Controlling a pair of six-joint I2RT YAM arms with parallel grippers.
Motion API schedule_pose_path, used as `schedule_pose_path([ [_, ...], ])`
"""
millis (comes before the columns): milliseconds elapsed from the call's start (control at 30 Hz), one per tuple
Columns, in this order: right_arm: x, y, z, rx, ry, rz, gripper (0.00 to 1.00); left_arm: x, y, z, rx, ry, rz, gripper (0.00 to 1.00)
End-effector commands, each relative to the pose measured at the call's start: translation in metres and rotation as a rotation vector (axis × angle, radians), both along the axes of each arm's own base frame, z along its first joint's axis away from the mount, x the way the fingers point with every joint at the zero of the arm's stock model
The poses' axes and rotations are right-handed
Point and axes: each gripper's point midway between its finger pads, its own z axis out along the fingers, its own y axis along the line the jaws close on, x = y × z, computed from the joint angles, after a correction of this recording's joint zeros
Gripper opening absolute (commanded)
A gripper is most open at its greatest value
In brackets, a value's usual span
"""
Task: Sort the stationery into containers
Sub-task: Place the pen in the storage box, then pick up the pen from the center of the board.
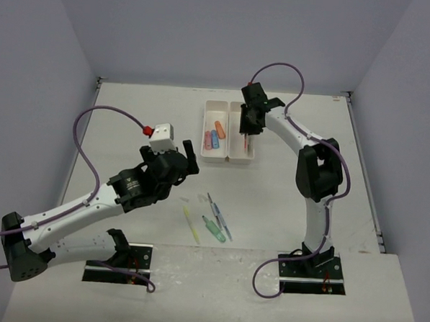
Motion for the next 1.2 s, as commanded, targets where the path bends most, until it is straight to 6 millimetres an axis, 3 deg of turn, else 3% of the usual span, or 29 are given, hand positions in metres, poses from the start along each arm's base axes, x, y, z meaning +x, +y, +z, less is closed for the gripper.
schedule_pose_path([
  [0,0.002,-0.001,0.021,-0.018,-0.026,-0.006,0.42,0.003,0.002,-0.009,-0.015,0.026,0.020,1.00],
  [67,0.000,-0.003,0.029,-0.023,-0.041,-0.002,0.45,0.004,0.003,-0.011,-0.014,0.033,0.022,1.00],
  [200,-0.014,-0.005,0.075,-0.012,-0.124,0.007,0.46,0.007,0.014,-0.018,0.009,0.055,0.049,1.00],
  [300,-0.052,0.008,0.108,0.019,-0.192,0.078,0.37,0.008,0.027,-0.017,0.024,0.059,0.085,1.00],
  [367,-0.087,0.028,0.109,0.049,-0.211,0.174,0.34,0.006,0.038,-0.014,0.040,0.058,0.115,1.00],
  [433,-0.148,0.059,0.090,0.081,-0.199,0.329,0.34,0.000,0.050,-0.009,0.067,0.066,0.134,1.00],
  [500,-0.194,0.075,0.059,0.063,-0.161,0.416,0.33,-0.004,0.058,-0.004,0.083,0.062,0.140,1.00],
  [600,-0.229,0.084,0.025,0.035,-0.119,0.438,0.31,-0.010,0.069,0.002,0.105,0.047,0.142,1.00],
  [767,-0.262,0.080,-0.008,-0.023,-0.041,0.411,0.26,-0.015,0.076,-0.001,0.122,0.040,0.134,1.00],
  [933,-0.289,0.082,-0.035,-0.063,0.044,0.458,0.25,-0.016,0.071,-0.013,0.129,0.075,0.111,1.00],
  [1167,-0.301,0.079,-0.055,-0.090,0.099,0.466,0.24,-0.016,0.064,-0.025,0.131,0.106,0.089,1.00],
])
